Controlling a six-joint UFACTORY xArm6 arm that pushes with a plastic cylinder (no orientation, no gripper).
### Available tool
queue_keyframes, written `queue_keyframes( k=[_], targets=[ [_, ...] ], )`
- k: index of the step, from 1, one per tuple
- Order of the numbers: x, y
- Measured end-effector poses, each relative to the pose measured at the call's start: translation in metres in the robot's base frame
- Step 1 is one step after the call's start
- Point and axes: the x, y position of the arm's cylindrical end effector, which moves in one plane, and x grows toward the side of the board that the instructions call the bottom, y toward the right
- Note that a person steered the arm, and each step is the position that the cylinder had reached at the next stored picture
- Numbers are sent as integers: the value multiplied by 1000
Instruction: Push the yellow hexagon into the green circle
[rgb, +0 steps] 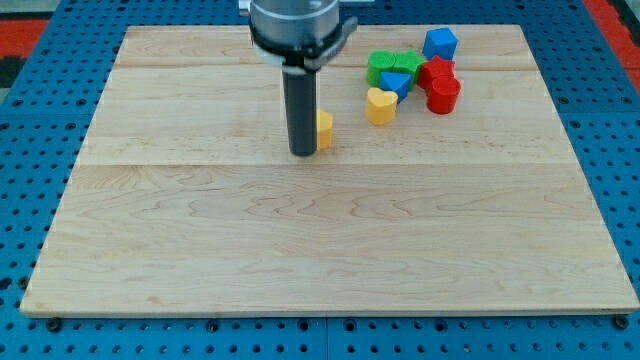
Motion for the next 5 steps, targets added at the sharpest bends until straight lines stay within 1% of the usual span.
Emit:
queue_keyframes(
  k=[1,2,3,4,5],
  targets=[
    [-25,27],
    [-75,39],
    [-93,49],
    [-86,16],
    [-93,52]
  ],
)
